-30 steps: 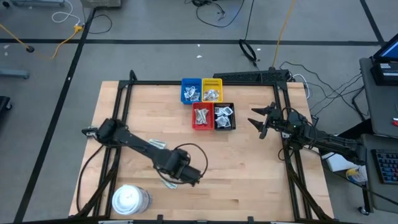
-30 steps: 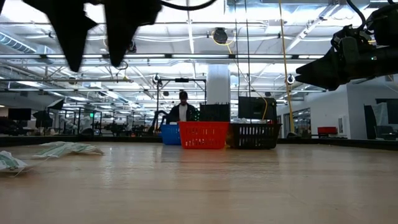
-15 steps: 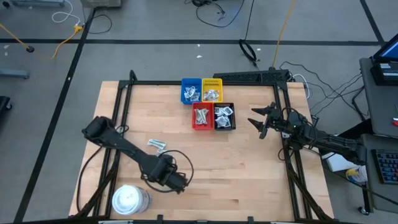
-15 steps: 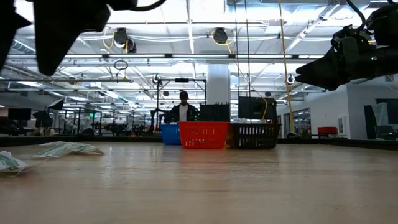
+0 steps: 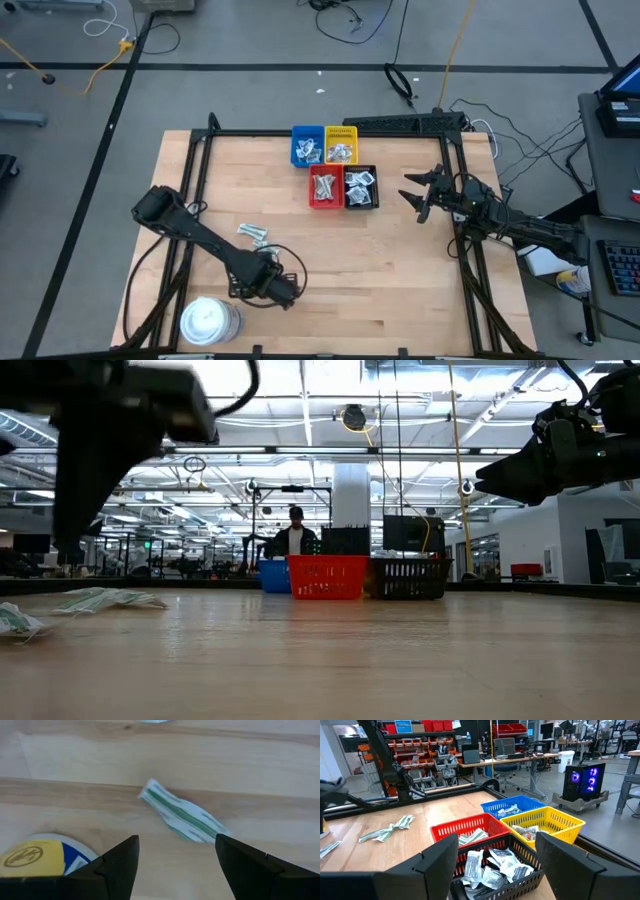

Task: Pick & Place First Aid Supplies
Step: Put the bandage pack into the red bin

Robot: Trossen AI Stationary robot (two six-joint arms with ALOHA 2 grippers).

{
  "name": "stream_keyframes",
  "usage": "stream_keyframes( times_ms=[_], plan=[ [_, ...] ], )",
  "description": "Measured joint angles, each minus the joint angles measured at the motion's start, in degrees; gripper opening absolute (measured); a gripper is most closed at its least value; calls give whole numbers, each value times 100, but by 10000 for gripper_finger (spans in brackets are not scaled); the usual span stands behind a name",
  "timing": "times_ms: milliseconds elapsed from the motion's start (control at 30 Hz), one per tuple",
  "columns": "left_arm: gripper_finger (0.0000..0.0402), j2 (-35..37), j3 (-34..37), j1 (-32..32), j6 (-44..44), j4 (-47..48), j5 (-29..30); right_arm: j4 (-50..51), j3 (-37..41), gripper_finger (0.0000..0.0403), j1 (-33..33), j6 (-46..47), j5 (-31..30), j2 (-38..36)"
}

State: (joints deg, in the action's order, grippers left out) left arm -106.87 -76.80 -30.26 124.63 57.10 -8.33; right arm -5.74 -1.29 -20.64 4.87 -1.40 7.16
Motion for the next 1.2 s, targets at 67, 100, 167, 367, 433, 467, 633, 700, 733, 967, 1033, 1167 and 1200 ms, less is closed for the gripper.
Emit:
stream_keyframes(
  times_ms=[67,100,167,367,433,467,633,700,733,967,1033,1167,1200],
  plan=[
    [269,0,205,17,150,-155,-65,0,1,259,0,1,-1,0],
    [269,0,301,15,231,-216,-73,0,-1,260,0,1,-1,-2],
    [269,0,482,21,360,-354,-70,0,-1,262,0,1,-1,-1],
    [269,0,844,112,470,-637,-23,0,-1,261,0,-1,1,0],
    [269,0,955,142,470,-817,16,0,-1,260,0,1,1,0],
    [269,0,1006,152,470,-910,44,0,1,260,0,1,0,0],
    [259,0,1124,222,238,-1200,85,0,-1,260,0,-1,-1,0],
    [238,0,1124,247,133,-1206,82,0,-1,259,0,1,1,0],
    [225,0,1124,251,92,-1207,80,0,-1,259,0,1,-1,0],
    [106,0,1124,249,-259,-1225,68,0,-1,259,0,0,1,0],
    [74,0,1129,249,-364,-1224,65,0,0,259,0,1,-1,0],
    [14,0,1135,260,-664,-1243,57,0,-1,261,0,1,-1,0],
    [8,0,1135,267,-734,-1248,54,0,0,262,0,0,0,-1]
  ],
)
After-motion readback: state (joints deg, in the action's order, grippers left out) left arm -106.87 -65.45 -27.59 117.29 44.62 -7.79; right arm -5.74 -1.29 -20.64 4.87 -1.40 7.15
